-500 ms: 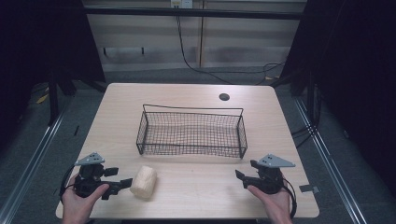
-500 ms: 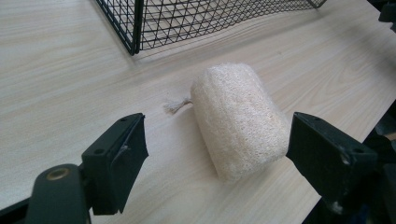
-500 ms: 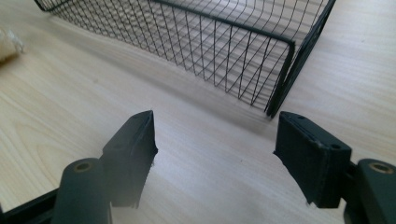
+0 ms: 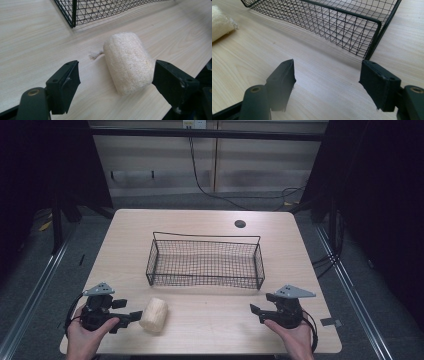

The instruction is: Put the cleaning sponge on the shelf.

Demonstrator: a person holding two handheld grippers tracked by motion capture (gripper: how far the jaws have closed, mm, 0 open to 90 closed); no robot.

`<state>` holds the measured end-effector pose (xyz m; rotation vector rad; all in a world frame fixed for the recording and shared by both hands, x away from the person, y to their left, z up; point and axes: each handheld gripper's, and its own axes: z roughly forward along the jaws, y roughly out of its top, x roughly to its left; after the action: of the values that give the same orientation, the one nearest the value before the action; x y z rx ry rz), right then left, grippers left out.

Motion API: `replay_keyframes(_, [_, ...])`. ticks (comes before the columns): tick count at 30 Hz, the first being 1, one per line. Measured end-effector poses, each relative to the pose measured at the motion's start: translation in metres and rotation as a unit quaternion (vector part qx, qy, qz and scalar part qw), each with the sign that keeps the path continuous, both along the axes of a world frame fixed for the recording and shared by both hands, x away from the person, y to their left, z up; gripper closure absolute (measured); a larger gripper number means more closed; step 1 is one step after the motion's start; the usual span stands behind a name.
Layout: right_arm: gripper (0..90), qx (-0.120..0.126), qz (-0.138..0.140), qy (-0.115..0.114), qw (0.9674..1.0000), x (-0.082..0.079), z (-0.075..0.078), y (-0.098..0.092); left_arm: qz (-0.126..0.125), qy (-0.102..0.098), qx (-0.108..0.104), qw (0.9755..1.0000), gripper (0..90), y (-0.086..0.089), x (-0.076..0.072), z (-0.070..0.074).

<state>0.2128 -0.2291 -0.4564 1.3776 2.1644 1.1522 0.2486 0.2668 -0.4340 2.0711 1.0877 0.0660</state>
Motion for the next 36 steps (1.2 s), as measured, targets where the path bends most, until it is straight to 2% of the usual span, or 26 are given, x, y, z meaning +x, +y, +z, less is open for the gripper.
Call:
replay_keyframes(3, [32.2, -0.001, 0.018, 0.010, 0.9998, 0.001, 0.001, 0.001, -0.002, 0.000, -0.009, 1.0000, 21.3, 0.001, 0.000, 0.006])
replay_keyframes(5, [32.2, 0.007, 0.016, 0.010, 0.9998, 0.001, 0.001, 0.000, -0.003, 0.000, -0.009, 1.0000, 21.3, 0.001, 0.001, 0.010])
replay_keyframes(8, [32.0, 0.013, 0.012, 0.008, 0.9998, 0.000, 0.003, -0.002, -0.003, -0.002, -0.003, 1.0000, 21.2, 0.000, 0.002, 0.013])
replay_keyframes(10, [30.5, 0.014, 0.006, 0.007, 0.9999, -0.002, 0.004, -0.002, -0.011, 0.011, 0.006, 0.9999, 20.1, -0.004, 0.006, 0.020])
replay_keyframes(14, [30.2, 0.017, -0.001, 0.005, 0.9998, -0.002, 0.004, -0.002, -0.018, 0.006, 0.012, 0.9997, 20.1, -0.008, 0.005, 0.027])
replay_keyframes(15, [29.8, 0.017, -0.003, 0.007, 0.9998, -0.002, 0.004, -0.002, -0.027, 0.011, 0.018, 0.9994, 20.0, -0.010, 0.006, 0.031])
replay_keyframes(17, [29.2, 0.017, -0.002, 0.009, 0.9998, -0.001, 0.004, -0.002, -0.028, 0.015, 0.020, 0.9993, 19.7, -0.012, 0.007, 0.032])
replay_keyframes(19, [28.0, 0.020, -0.001, 0.011, 0.9997, -0.001, 0.003, -0.001, -0.035, 0.025, 0.034, 0.9985, 18.9, -0.018, 0.011, 0.035])
replay_keyframes(20, [28.0, 0.020, -0.001, 0.011, 0.9997, -0.001, 0.003, -0.001, -0.035, 0.025, 0.034, 0.9985, 18.9, -0.018, 0.011, 0.035])
replay_keyframes(21, [26.6, 0.021, 0.002, 0.013, 0.9997, -0.001, 0.003, -0.001, -0.038, 0.033, 0.046, 0.9977, 18.9, -0.023, 0.012, 0.036])
replay_keyframes(24, [26.7, 0.023, 0.008, 0.018, 0.9995, -0.001, 0.004, 0.000, -0.038, 0.038, 0.053, 0.9971, 19.4, -0.028, 0.013, 0.037])
replay_keyframes(25, [26.6, 0.024, 0.011, 0.017, 0.9995, -0.001, 0.004, 0.000, -0.040, 0.050, 0.067, 0.9957, 20.6, -0.031, 0.014, 0.039])
replay_keyframes(29, [26.6, 0.025, 0.016, 0.020, 0.9994, -0.002, 0.004, 0.001, -0.045, 0.061, 0.090, 0.9931, 22.1, -0.038, 0.018, 0.041])
replay_keyframes(31, [26.6, 0.025, 0.018, 0.021, 0.9993, -0.001, 0.003, 0.002, -0.047, 0.061, 0.092, 0.9928, 23.1, -0.040, 0.018, 0.042])
replay_keyframes(34, [26.6, 0.026, 0.021, 0.023, 0.9992, -0.001, 0.003, 0.002, -0.044, 0.072, 0.095, 0.9919, 25.6, -0.048, 0.019, 0.044])
replay_keyframes(36, [26.6, 0.027, 0.021, 0.022, 0.9992, -0.002, 0.003, 0.002, -0.040, 0.072, 0.092, 0.9924, 25.6, -0.050, 0.019, 0.044])
